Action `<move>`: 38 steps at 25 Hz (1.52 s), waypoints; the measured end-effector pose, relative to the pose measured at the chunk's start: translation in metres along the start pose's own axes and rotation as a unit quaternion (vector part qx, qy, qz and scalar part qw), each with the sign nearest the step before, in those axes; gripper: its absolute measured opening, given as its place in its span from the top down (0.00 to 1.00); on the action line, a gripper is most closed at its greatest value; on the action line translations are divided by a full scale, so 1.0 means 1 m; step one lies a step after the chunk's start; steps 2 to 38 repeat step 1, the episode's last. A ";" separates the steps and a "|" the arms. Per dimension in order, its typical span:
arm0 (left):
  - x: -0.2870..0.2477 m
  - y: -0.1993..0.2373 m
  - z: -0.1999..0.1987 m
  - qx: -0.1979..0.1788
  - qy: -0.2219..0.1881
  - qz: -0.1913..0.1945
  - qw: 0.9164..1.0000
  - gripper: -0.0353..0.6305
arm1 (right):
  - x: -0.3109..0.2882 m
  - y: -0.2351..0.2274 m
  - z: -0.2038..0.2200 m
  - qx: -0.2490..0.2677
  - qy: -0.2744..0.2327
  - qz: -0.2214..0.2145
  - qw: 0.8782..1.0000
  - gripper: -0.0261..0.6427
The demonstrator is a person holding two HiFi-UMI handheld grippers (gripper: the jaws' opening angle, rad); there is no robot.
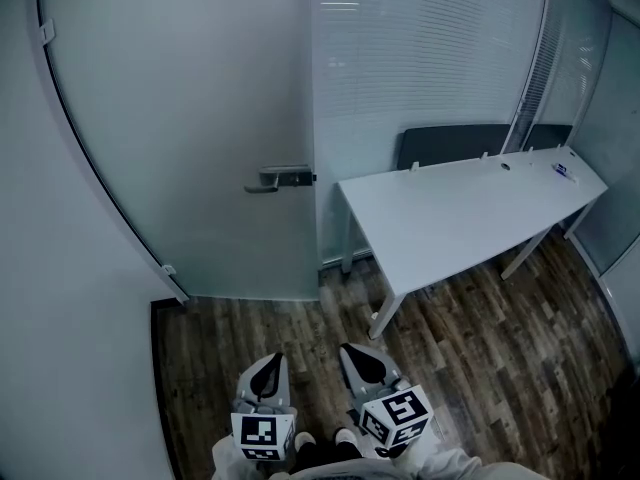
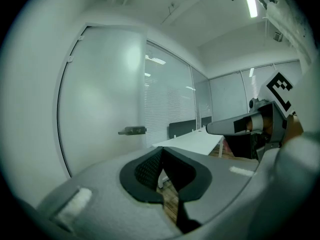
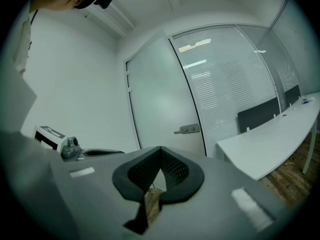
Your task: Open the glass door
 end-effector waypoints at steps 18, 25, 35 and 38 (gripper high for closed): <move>-0.001 -0.005 0.001 0.001 0.000 -0.002 1.000 0.94 | 0.004 -0.004 0.001 -0.001 0.001 0.000 1.000 0.95; -0.001 -0.005 0.001 0.001 0.000 -0.002 1.000 0.94 | 0.004 -0.004 0.001 -0.001 0.001 0.000 1.000 0.95; -0.001 -0.005 0.001 0.001 0.000 -0.002 1.000 0.94 | 0.004 -0.004 0.001 -0.001 0.001 0.000 1.000 0.95; -0.001 -0.005 0.001 0.001 0.000 -0.002 1.000 0.94 | 0.004 -0.004 0.001 -0.001 0.001 0.000 1.000 0.95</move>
Point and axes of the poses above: the fingertips, and each gripper's own axes: x backward along the fingers, y to its left, z out of its underside, the point moved 5 cm from there along x, backward along the fingers, and after that the axes turned 8 degrees about x, right-handed, at the moved point
